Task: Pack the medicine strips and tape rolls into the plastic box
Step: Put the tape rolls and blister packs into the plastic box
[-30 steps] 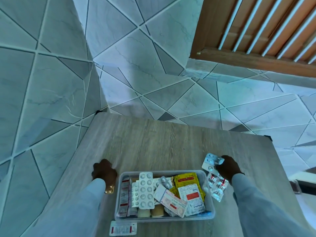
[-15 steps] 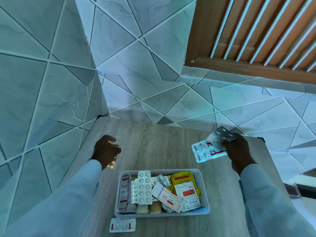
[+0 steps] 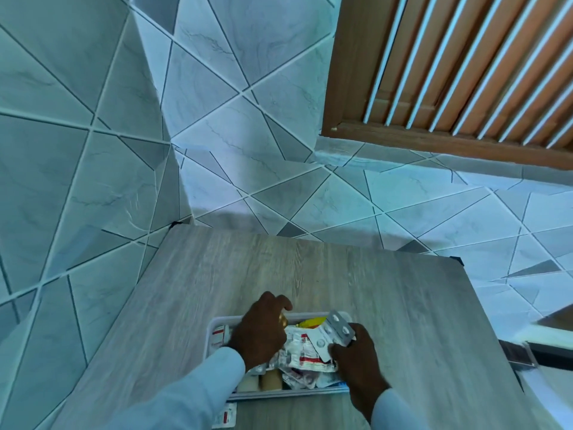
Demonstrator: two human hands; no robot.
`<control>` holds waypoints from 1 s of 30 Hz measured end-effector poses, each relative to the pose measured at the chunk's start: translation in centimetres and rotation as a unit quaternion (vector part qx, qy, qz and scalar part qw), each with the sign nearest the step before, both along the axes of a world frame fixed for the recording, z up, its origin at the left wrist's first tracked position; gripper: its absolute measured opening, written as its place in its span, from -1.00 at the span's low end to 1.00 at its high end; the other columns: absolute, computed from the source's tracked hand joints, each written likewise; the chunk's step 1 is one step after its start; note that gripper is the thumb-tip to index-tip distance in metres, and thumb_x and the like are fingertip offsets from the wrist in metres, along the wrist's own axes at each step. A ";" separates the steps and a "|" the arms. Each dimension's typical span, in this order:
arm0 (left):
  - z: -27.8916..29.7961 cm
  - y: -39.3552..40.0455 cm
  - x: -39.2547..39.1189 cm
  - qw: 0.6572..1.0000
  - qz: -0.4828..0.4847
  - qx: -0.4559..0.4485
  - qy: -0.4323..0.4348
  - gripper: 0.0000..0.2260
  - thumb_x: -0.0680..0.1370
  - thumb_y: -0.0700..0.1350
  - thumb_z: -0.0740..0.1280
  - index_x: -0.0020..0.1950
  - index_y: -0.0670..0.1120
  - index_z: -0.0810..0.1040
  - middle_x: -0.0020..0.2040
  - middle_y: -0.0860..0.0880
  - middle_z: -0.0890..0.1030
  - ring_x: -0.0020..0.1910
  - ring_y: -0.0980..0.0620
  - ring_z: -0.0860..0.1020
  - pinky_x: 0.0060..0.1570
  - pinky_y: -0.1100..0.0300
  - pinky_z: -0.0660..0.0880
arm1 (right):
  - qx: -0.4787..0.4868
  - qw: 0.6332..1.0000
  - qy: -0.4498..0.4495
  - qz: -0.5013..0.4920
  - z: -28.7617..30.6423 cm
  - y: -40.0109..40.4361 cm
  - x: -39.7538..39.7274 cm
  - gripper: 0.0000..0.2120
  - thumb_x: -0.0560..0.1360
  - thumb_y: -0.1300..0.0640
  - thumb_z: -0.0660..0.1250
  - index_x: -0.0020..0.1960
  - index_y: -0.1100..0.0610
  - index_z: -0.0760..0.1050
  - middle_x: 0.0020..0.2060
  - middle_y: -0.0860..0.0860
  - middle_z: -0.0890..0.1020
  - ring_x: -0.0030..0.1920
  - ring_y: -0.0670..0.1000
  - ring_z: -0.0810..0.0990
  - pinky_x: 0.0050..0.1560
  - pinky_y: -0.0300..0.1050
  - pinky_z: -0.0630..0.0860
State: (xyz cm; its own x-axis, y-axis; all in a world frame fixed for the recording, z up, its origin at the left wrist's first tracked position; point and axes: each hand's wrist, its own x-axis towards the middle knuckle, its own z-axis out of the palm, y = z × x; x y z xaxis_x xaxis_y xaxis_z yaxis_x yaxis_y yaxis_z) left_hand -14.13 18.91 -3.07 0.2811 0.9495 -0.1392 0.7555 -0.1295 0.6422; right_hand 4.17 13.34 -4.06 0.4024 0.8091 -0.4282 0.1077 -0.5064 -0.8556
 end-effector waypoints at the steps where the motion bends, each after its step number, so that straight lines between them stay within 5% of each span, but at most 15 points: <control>1: 0.0 -0.1 0.1 1.000 0.008 0.006 0.004 -0.59 0.41 -0.23 0.38 0.19 0.08 0.40 0.13 0.03 0.40 0.09 0.03 0.46 0.06 0.15 0.52 | -0.006 0.999 -0.031 0.012 0.1 -0.4 -0.1 -0.67 0.39 0.40 0.34 0.06 0.10 0.43 -0.12 0.12 0.60 -0.23 0.03 0.59 -0.37 -0.18 0.55; 3: 0.0 -0.3 0.4 1.000 0.003 0.009 0.006 -0.59 0.41 -0.23 0.38 0.19 0.08 0.40 0.13 0.04 0.41 0.10 0.02 0.46 0.06 0.14 0.52 | -0.012 0.991 -0.117 0.059 0.2 -1.0 -0.2 -0.58 0.41 0.29 0.39 0.19 0.04 0.36 -0.03 0.05 0.58 -0.15 -0.01 0.59 -0.29 -0.32 0.53; 6: -0.4 -0.8 0.5 1.000 -0.028 0.004 0.012 -0.60 0.42 -0.23 0.37 0.18 0.09 0.41 0.12 0.04 0.42 0.08 0.03 0.47 0.05 0.16 0.51 | -0.025 0.944 -0.292 0.149 -0.2 -1.6 0.2 -0.44 0.47 0.06 0.38 0.38 -0.02 0.21 0.21 0.03 0.48 0.19 0.07 0.51 0.13 -0.08 0.49; 11: -0.9 -2.0 1.8 0.996 -0.082 0.001 0.036 -0.57 0.45 -0.25 0.32 0.25 0.09 0.40 0.19 0.04 0.44 0.15 0.02 0.47 0.16 0.14 0.46 | -0.019 0.859 -0.448 0.248 -0.1 -2.0 1.0 -0.58 0.53 -0.05 0.25 0.34 -0.03 0.27 0.23 0.00 0.39 0.20 0.04 0.39 0.10 -0.09 0.52; 16: -0.9 -2.2 2.7 0.995 -0.092 0.008 0.038 -0.60 0.51 -0.14 0.30 0.33 0.09 0.37 0.32 0.05 0.45 0.31 0.02 0.41 0.33 0.14 0.34 | 0.021 0.859 -0.447 0.250 -0.2 -1.5 1.6 -0.62 0.53 -0.05 0.24 0.32 -0.02 0.32 0.18 -0.02 0.42 0.17 0.02 0.39 0.09 -0.06 0.51; 21: 0.9 -2.0 0.9 0.999 -0.018 0.047 -0.007 -0.65 0.49 -0.10 0.35 0.27 0.07 0.44 0.27 0.07 0.48 0.28 0.05 0.42 0.31 0.18 0.32 | 0.052 0.903 -0.376 0.200 0.0 -0.7 2.8 -0.67 0.55 0.00 0.24 0.29 0.02 0.38 0.19 -0.01 0.44 0.21 0.04 0.43 0.13 -0.04 0.49; 27: 0.9 -2.9 -6.4 0.965 0.236 0.092 -0.062 -0.83 0.53 -0.21 0.28 0.11 -0.10 0.54 0.06 -0.10 0.60 0.02 -0.01 0.53 0.09 0.07 0.50 | 0.043 0.952 -0.289 0.090 -2.3 0.1 7.3 -0.81 0.52 0.21 0.29 0.12 0.16 0.53 0.04 0.16 0.62 0.01 0.13 0.58 0.03 -0.06 0.48; 30: -1.2 -5.0 -10.5 0.927 0.374 0.023 -0.018 -0.83 0.53 -0.22 0.25 0.08 -0.13 0.56 0.11 -0.19 0.61 0.07 -0.16 0.55 0.09 0.05 0.45 | -0.017 0.978 -0.205 0.019 -4.4 -1.3 8.5 -0.87 0.54 0.19 0.25 -0.01 0.21 0.55 -0.11 0.19 0.64 -0.17 0.16 0.57 -0.10 -0.04 0.48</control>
State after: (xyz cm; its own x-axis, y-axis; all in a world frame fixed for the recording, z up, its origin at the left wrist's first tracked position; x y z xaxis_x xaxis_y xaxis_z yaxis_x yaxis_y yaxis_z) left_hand -24.59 13.86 -4.25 -0.4541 0.8857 -0.0963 0.6242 0.3935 0.6749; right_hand 12.68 12.04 -8.49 0.5165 0.8149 -0.2630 0.4576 -0.5223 -0.7196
